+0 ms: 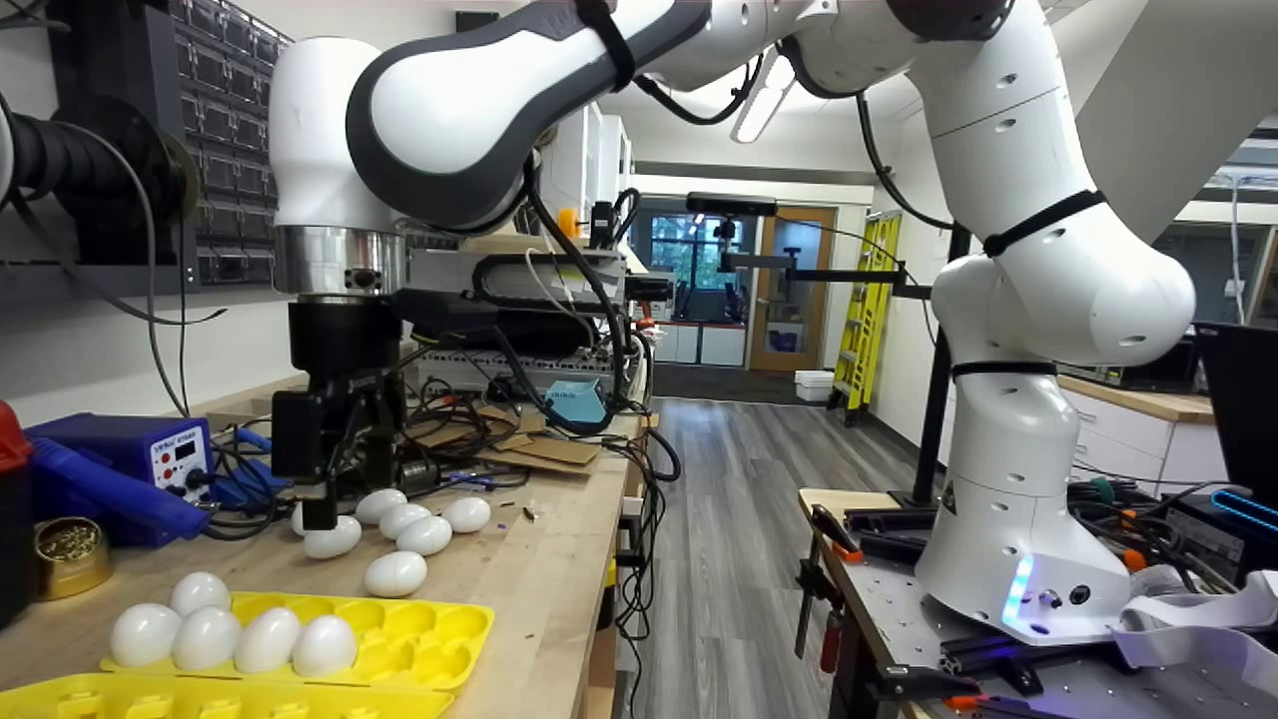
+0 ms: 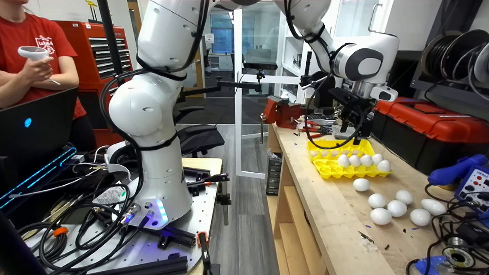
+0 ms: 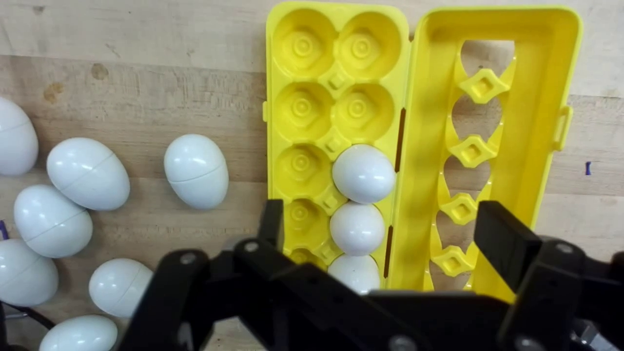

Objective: Put one egg from the carton onto the bench

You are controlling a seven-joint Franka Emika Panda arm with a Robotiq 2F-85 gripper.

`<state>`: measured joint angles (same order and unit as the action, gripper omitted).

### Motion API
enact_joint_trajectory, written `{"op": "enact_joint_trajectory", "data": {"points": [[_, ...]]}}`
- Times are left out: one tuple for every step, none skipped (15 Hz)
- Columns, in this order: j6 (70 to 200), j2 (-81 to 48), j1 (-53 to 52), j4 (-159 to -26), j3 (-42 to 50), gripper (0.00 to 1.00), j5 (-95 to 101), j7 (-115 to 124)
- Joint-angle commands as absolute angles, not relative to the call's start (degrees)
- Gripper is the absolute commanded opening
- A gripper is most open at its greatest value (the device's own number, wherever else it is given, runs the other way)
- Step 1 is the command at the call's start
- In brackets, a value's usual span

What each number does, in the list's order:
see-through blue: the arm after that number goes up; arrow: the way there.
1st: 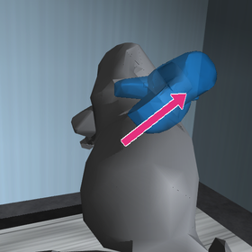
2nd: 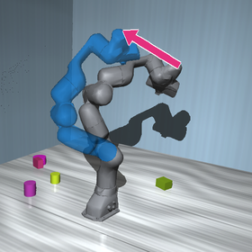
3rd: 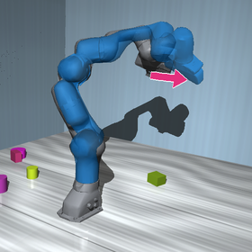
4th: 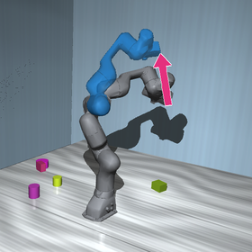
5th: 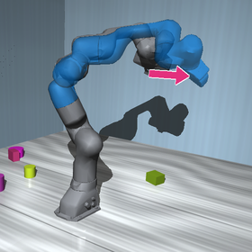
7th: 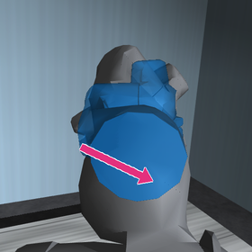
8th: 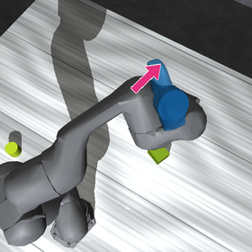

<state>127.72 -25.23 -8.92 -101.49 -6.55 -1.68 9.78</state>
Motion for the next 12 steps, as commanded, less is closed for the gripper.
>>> {"op": "enact_joint_trajectory", "data": {"points": [[128.54, -26.50, -10.14, -101.31, -5.86, 1.00, -1.47, 11.60], [128.77, -27.08, -10.44, -101.12, -5.82, 1.00, -1.22, 11.84], [129.01, -27.57, -10.67, -101.05, -5.83, 1.00, -1.16, 11.92], [129.94, -28.13, -10.94, -100.96, -5.82, 1.00, -1.16, 12.06], [130.33, -28.67, -11.08, -100.69, -5.91, 1.00, -1.37, 11.97], [131.24, -29.25, -11.30, -100.54, -5.97, 1.00, -1.39, 11.80], [132.20, -29.81, -11.52, -100.38, -5.97, 1.00, -1.34, 11.64], [132.73, -30.34, -11.78, -100.08, -5.87, 1.00, -1.23, 11.74], [133.29, -31.04, -11.93, -99.71, -5.82, 1.00, -1.22, 11.68], [133.72, -31.71, -12.02, -99.36, -5.81, 1.00, -1.31, 11.55], [133.83, -32.27, -12.15, -98.94, -5.72, 1.00, -1.27, 11.63], [133.69, -32.89, -12.19, -98.48, -5.69, 1.00, -1.34, 11.61]]}}
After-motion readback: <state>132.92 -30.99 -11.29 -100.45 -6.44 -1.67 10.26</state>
